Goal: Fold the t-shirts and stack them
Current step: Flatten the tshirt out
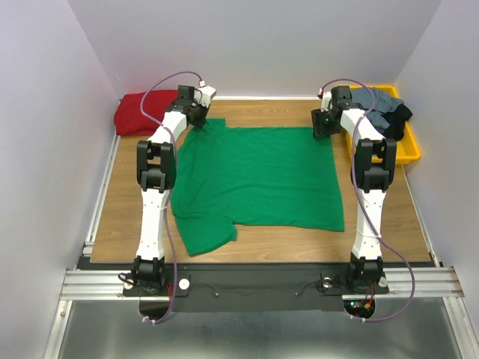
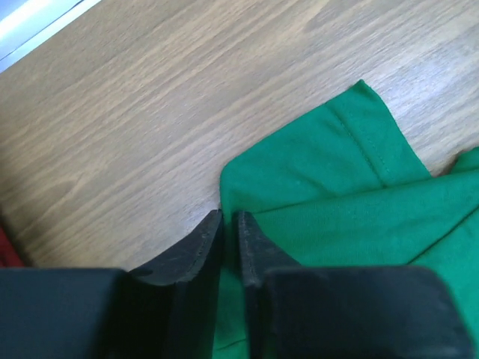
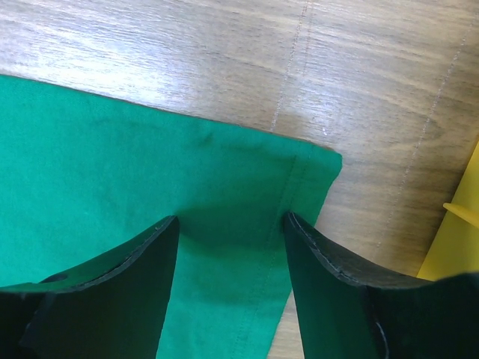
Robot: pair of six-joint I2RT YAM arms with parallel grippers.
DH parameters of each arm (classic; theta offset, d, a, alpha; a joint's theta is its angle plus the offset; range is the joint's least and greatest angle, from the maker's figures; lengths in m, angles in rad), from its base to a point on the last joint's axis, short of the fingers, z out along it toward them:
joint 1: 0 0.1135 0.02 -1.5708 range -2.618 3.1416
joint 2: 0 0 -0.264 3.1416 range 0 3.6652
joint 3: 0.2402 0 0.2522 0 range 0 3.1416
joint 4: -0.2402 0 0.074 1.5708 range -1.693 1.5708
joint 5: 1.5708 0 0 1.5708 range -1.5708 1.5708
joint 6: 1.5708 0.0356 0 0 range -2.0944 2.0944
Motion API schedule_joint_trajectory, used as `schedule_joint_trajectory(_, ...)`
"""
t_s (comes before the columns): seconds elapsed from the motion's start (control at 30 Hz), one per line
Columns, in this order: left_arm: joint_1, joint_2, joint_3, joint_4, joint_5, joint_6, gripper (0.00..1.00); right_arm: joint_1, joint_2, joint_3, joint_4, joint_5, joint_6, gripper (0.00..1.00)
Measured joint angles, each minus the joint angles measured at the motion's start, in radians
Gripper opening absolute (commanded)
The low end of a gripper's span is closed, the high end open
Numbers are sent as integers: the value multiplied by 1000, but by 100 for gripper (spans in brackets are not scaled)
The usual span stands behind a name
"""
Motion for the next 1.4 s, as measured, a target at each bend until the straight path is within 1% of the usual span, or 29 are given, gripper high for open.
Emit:
schedule_joint_trajectory(0.03,1,0,0,0,-4,-2,1,0,0,-2,3,0,-1,63)
schedule_joint_trajectory(0.17,18,0,-1,15,-24,-39,0,0,0,-6,11,1,-9,61)
schedule_joint_trajectory(0.27,43,-10,-38,58,-43,-80,0,0,0,-9,13,5,-17,59)
schedule_joint_trajectory(0.33,55,-26,-72,79,-49,-98,20,0,-1,-12,18,5,-24,59)
schedule_joint_trajectory(0.37,58,-33,-78,76,-48,-98,37,0,-3,-19,23,5,-31,59)
schedule_joint_trajectory(0.4,61,-36,-82,74,-48,-100,43,0,-5,-22,26,5,-35,58)
schedule_joint_trajectory(0.43,61,-41,-88,69,-45,-96,46,1,-5,-23,27,5,-39,58)
schedule_joint_trajectory(0.47,62,-46,-91,64,-43,-86,48,1,-6,-24,28,5,-47,55)
schedule_joint_trajectory(0.57,62,-51,-91,64,-32,-75,48,1,-11,-37,35,4,-61,50)
schedule_joint_trajectory(0.67,62,-53,-87,72,-6,-75,52,1,-16,-43,37,3,-74,49)
schedule_joint_trajectory(0.7,62,-53,-81,74,5,-76,56,1,-17,-44,37,3,-77,50)
schedule_joint_trajectory(0.77,62,-53,-63,80,30,-83,58,1,-18,-44,37,-1,-84,52)
schedule_joint_trajectory(0.83,54,-52,-28,87,43,-87,62,1,-18,-44,37,-5,-84,57)
schedule_joint_trajectory(0.87,52,-52,-10,95,46,-87,62,1,-18,-42,35,-9,-83,61)
schedule_joint_trajectory(0.97,40,-52,24,131,45,-87,63,1,-18,-31,24,-22,-76,63)
schedule_joint_trajectory(1.17,15,-46,25,142,15,-84,63,-9,-16,46,-10,-41,-43,64)
schedule_joint_trajectory(1.4,15,-44,21,137,-27,-69,63,-37,13,151,-3,-52,0,64)
